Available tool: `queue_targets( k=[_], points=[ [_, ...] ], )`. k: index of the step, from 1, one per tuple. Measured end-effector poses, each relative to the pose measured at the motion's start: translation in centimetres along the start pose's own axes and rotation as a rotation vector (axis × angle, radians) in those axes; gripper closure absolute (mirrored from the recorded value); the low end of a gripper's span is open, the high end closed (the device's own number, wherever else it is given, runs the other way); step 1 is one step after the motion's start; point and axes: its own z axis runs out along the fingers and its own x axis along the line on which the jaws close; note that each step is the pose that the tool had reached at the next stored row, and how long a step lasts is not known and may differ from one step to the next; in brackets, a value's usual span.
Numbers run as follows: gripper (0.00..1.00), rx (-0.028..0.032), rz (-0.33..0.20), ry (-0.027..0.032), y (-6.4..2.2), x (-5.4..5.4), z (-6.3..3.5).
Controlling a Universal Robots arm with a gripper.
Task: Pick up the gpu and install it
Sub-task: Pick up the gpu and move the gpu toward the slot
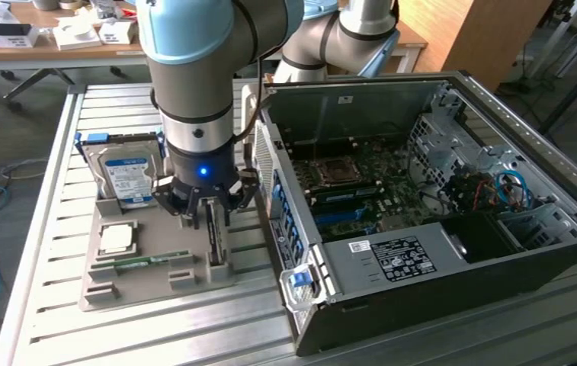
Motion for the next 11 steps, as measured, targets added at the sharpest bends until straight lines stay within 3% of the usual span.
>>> queue_targets(
  k=[4,5,11],
  points=[
    [0.51,0.0,0.0,-0.0001,0.0,0.0,0.0],
    [0.58,0.0,0.0,-0.0001,0.0,0.0,0.0],
    [0.58,0.0001,0.0,0.0,-0.01,0.11,0.09]
  ],
)
